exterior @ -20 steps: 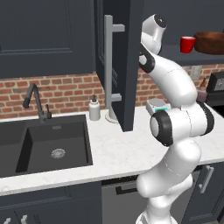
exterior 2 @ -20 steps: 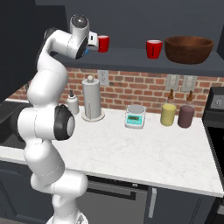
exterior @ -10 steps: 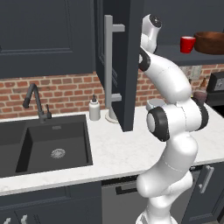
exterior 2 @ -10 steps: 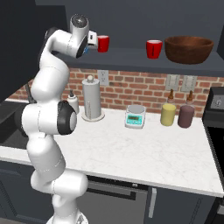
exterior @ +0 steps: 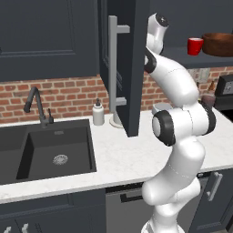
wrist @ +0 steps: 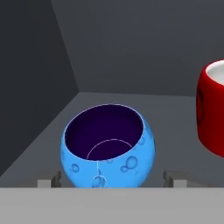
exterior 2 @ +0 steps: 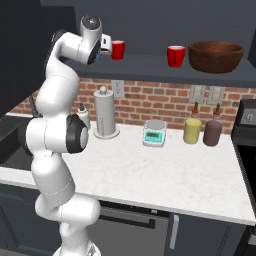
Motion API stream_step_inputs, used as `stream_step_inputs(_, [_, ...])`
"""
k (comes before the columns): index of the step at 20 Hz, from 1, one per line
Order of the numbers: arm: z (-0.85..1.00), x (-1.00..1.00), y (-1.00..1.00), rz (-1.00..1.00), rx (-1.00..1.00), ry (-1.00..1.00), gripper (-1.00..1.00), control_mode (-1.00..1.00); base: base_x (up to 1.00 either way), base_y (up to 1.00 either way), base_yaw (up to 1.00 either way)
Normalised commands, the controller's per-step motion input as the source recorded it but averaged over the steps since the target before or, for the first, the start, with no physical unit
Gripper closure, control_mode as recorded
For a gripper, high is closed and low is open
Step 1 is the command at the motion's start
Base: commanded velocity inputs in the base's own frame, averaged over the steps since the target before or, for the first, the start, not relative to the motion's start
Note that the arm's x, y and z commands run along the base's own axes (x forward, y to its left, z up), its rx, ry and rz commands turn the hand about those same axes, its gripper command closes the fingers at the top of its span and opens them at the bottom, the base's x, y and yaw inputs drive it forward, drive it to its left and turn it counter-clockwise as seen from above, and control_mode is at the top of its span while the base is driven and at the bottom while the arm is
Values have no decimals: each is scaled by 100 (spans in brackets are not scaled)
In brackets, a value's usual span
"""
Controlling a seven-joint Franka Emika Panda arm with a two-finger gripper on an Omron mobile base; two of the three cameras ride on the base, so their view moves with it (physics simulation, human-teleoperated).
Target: Gather all objects into one cabinet and sort the glasses and bowls to opposite sides.
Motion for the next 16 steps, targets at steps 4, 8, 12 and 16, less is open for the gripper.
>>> stream_step_inputs(4, [0,-41,-2,0,0,-6,-100,-100,0,0,0])
stream_step_inputs(8, [0,-71,-15,-5,0,-8,-100,-100,0,0,0])
stream_step_inputs(12, [1,-91,-28,-9,0,-7,-100,-100,0,0,0])
stream_step_inputs(16, [4,-98,-29,-10,0,-5,-100,-100,0,0,0])
